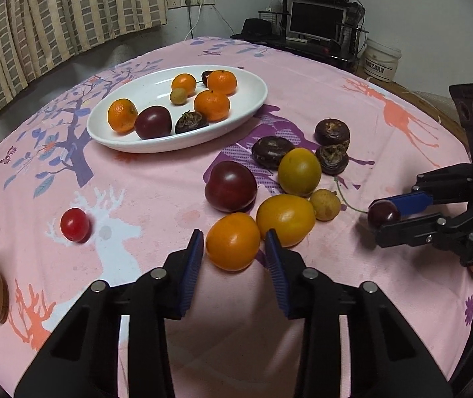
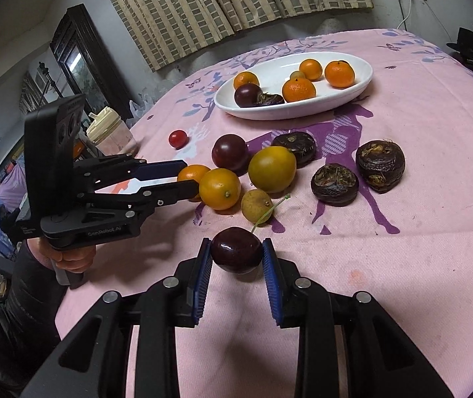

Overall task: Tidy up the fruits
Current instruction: 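Grasp a dark cherry with the right tool while the left tool approaches an orange fruit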

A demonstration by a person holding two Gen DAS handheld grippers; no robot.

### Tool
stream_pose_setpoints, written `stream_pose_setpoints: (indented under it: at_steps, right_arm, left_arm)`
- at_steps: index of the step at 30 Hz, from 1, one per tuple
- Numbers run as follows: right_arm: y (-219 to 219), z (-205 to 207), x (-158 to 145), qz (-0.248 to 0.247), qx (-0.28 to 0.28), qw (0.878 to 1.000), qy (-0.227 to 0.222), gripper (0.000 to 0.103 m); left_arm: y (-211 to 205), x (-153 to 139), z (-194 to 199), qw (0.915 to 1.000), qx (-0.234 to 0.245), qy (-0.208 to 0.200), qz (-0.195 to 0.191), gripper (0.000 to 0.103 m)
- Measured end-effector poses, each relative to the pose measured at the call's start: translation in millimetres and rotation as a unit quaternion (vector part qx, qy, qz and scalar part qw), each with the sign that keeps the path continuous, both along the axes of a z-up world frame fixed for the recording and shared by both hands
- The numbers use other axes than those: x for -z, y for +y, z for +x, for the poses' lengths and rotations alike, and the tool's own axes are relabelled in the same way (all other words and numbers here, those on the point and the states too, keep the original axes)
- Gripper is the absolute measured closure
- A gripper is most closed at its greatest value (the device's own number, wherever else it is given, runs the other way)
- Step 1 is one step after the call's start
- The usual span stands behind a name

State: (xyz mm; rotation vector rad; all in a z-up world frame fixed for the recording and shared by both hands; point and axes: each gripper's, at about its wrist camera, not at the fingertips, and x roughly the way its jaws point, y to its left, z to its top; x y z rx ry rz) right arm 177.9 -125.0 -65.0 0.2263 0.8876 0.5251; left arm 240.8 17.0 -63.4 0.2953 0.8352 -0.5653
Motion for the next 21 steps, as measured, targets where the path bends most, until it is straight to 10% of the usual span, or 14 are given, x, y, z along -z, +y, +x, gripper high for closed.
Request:
stream_pose_setpoints:
  at_steps: [21]
  right_arm:
    - [-3,-1,-1,0.008,0.003,1.000,-0.007,0.072]
  left_arm:
    - [-8,14,1,0.9992,0.008,0.001,0.040,0.070]
